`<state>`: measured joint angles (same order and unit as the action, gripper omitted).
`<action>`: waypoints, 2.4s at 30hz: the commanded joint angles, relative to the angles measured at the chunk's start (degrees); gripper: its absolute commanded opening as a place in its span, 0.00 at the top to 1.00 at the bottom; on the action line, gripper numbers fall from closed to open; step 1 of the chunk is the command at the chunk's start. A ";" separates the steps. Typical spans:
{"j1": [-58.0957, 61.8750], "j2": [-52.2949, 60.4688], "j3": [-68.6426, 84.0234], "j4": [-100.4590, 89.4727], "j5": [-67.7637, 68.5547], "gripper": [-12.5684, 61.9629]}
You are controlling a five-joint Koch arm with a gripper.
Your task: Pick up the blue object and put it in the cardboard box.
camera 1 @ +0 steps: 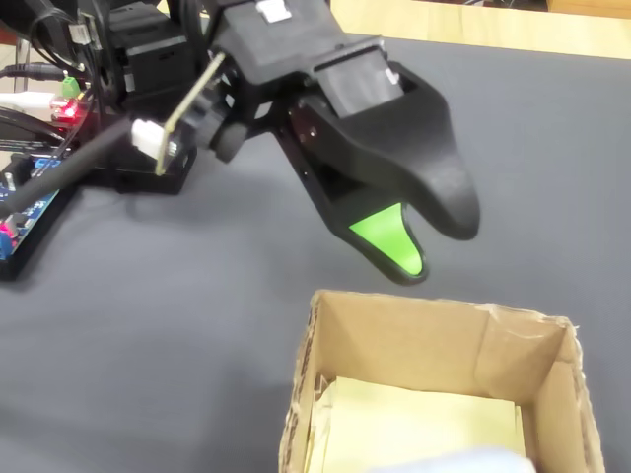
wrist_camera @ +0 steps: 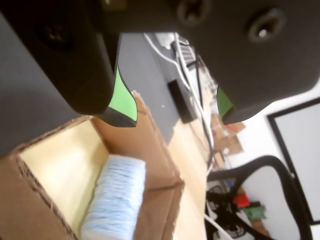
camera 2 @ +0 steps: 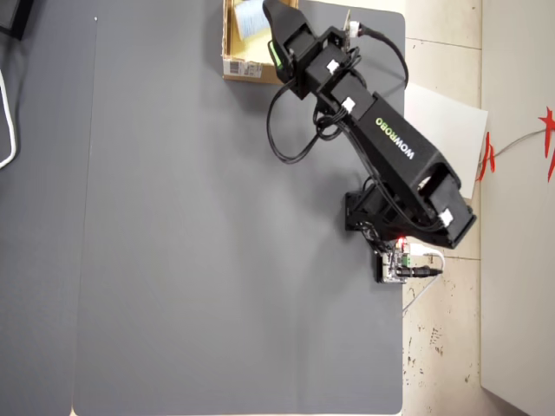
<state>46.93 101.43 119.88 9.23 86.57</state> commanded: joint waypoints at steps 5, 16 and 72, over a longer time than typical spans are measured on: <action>-4.83 3.52 -4.57 -2.29 2.02 0.40; -20.48 15.38 8.61 -3.43 5.54 0.38; -41.66 34.45 58.10 -15.47 6.77 0.37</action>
<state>5.27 130.78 176.13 -4.75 91.49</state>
